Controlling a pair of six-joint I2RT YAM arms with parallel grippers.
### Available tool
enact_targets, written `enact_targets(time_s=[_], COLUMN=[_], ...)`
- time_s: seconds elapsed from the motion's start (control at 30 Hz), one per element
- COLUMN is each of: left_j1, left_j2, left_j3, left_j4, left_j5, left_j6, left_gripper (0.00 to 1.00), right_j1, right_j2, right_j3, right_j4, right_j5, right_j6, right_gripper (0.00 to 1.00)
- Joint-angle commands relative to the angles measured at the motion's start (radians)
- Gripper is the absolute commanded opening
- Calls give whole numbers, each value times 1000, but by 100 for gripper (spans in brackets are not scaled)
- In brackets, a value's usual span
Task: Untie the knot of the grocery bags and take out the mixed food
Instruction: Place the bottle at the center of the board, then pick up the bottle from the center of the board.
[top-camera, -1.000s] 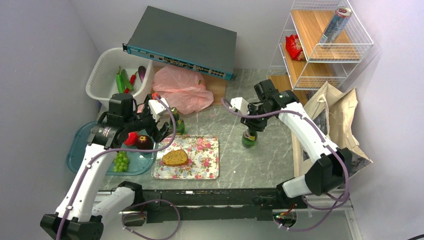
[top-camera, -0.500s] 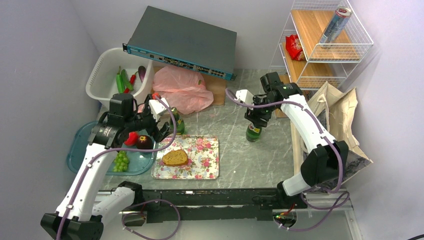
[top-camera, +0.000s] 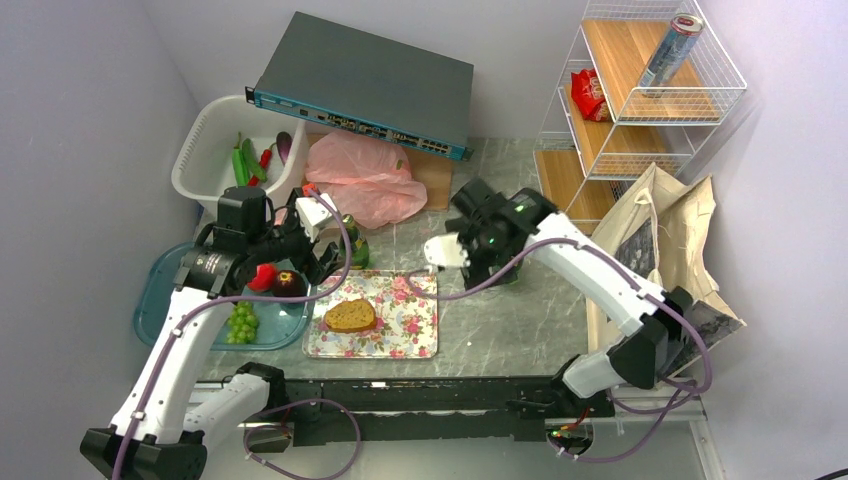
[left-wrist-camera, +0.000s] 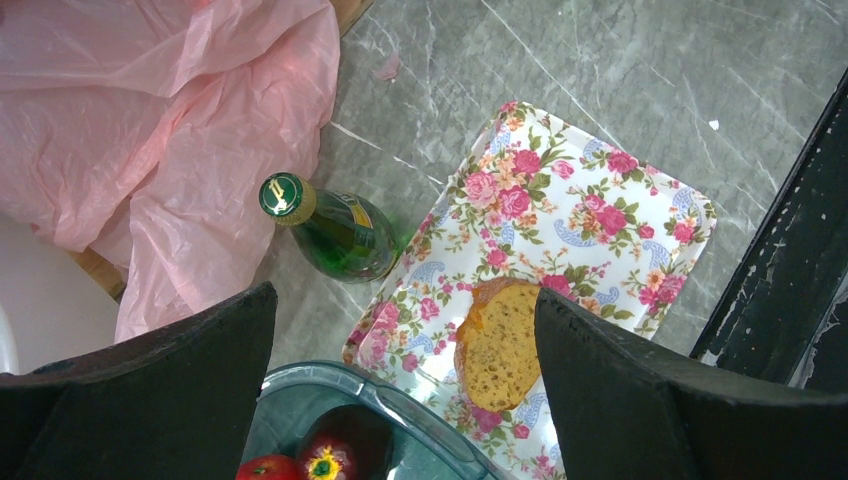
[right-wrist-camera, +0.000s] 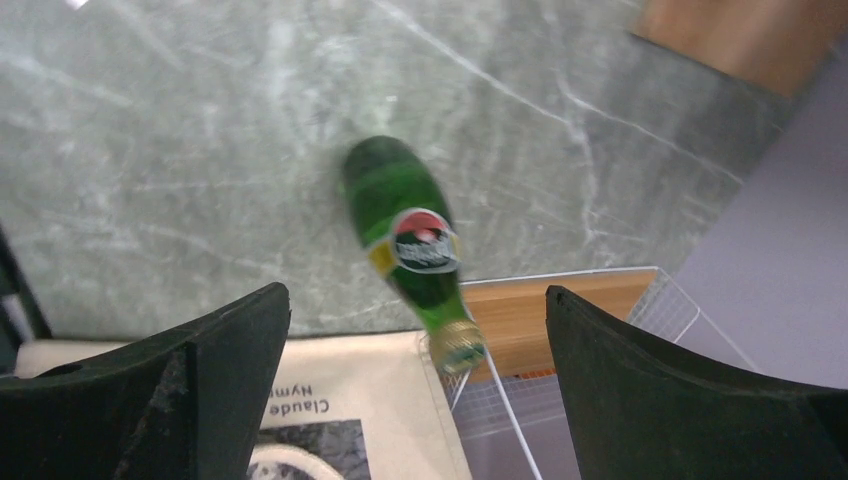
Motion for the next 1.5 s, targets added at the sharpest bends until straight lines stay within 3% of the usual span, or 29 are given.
enact_targets(time_s=[0.0, 0.2, 0.53, 0.7, 1.2, 1.37, 1.47], left_j1=[2, 2, 3, 3, 3, 2, 2], left_j2=[-25, -44, -68, -85, -86, -76, -72], left_j3=[43, 38, 23, 11, -6, -10, -6], left_j4=[-6, -27, -46, -40, -27, -16, -17], left_j5=[-7, -15, -54, -51, -60, -56, -56], left_j6=[-37, -33, -16, -19, -11, -15, -15], left_gripper=[99, 99, 99, 99, 99, 99, 99], right_j1=[96, 149, 186, 174, 55, 19, 8], right_j2=[70, 213, 293, 310, 343, 339, 327], right_j3=[-103, -177, -356, -430, -420, -450, -452], right_j4=[-37, 27, 204, 373, 376, 415, 432], right_j5=[269, 435, 609, 697, 722, 728, 718], right_j6=[18, 64, -40, -143, -227, -264, -292], right_gripper=[100, 98, 98, 100, 99, 86, 69])
